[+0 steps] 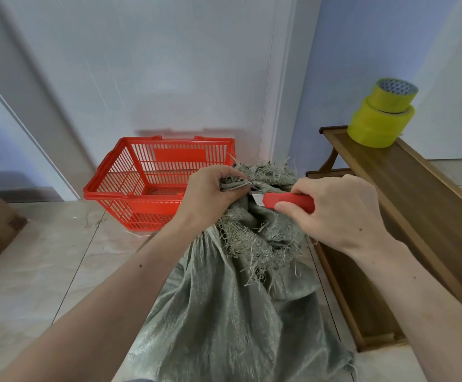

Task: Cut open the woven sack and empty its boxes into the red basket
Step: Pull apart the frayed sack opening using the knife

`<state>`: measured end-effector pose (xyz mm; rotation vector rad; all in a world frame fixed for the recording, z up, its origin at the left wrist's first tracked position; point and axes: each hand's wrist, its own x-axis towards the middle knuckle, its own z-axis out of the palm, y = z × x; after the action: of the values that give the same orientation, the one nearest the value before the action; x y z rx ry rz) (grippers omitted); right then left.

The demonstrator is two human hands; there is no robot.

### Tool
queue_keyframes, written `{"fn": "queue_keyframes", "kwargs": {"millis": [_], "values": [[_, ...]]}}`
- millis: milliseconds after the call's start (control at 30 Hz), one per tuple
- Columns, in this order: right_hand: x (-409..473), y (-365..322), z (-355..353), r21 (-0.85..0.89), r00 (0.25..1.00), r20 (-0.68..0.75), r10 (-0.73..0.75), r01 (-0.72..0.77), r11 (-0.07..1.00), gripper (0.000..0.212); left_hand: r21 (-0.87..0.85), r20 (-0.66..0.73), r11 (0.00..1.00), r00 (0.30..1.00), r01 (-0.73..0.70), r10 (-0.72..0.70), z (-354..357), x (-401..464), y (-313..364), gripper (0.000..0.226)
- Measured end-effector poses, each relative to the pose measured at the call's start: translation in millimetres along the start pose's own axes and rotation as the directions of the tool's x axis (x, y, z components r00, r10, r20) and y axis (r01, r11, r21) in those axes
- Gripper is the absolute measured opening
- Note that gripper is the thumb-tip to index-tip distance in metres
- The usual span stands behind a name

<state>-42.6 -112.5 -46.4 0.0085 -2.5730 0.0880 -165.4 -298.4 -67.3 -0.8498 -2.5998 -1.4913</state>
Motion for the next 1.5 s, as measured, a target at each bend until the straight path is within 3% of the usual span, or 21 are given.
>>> {"fn": "queue_keyframes", "kwargs": {"millis": [300, 500, 633, 767, 1000, 1167, 1233, 1367, 1433, 1500], "values": [[6, -4, 3, -0.057, 0.994, -0.068, 0.085, -0.089, 0.994, 0.051, -0.031, 0.047, 0.999, 0.999, -0.027, 0.029, -1, -4, 7, 0.027], [5, -9, 5, -0.011, 0.987, -0.112, 0.114, -0.116, 0.993, 0.046, -0.266, 0.095, 0.964, 0.995, 0.015, 0.011, -1, -9, 13, 0.042], [3, -14, 4, 0.069, 0.982, -0.131, 0.138, -0.129, 0.989, 0.044, -0.470, 0.175, 0.873, 0.983, 0.127, -0.049, -3, -9, 13, 0.033], [0, -18, 4, 0.125, 0.979, -0.118, 0.164, -0.149, 0.981, 0.047, -0.460, 0.212, 0.881, 0.977, 0.108, -0.009, -1, -10, 15, 0.017], [-3, -21, 4, 0.129, 0.973, -0.137, 0.187, -0.170, 0.977, 0.048, -0.196, 0.147, 0.981, 0.988, -0.007, 0.037, -1, -9, 5, 0.016], [-5, -25, 11, 0.122, 0.973, -0.133, 0.188, -0.172, 0.978, 0.048, 0.039, 0.188, 0.995, 0.979, -0.089, 0.080, -1, -5, -4, 0.040], [-3, -25, 13, 0.129, 0.972, -0.144, 0.187, -0.169, 0.977, 0.047, 0.070, 0.233, 0.990, 0.967, -0.121, 0.102, -2, -7, -4, 0.047], [-4, -29, 18, 0.116, 0.972, -0.098, 0.211, -0.200, 0.973, 0.050, 0.095, 0.269, 0.986, 0.957, -0.137, 0.107, -8, -6, -3, 0.035], [4, -5, 4, 0.175, 0.894, -0.141, 0.425, -0.400, 0.900, 0.055, 0.244, 0.363, 0.960, 0.931, -0.138, 0.041, -13, -16, -19, 0.031], [20, 29, -24, 0.216, 0.769, -0.227, 0.597, -0.558, 0.801, 0.061, 0.307, 0.376, 0.951, 0.922, -0.025, -0.097, -11, -39, -47, 0.032]]}}
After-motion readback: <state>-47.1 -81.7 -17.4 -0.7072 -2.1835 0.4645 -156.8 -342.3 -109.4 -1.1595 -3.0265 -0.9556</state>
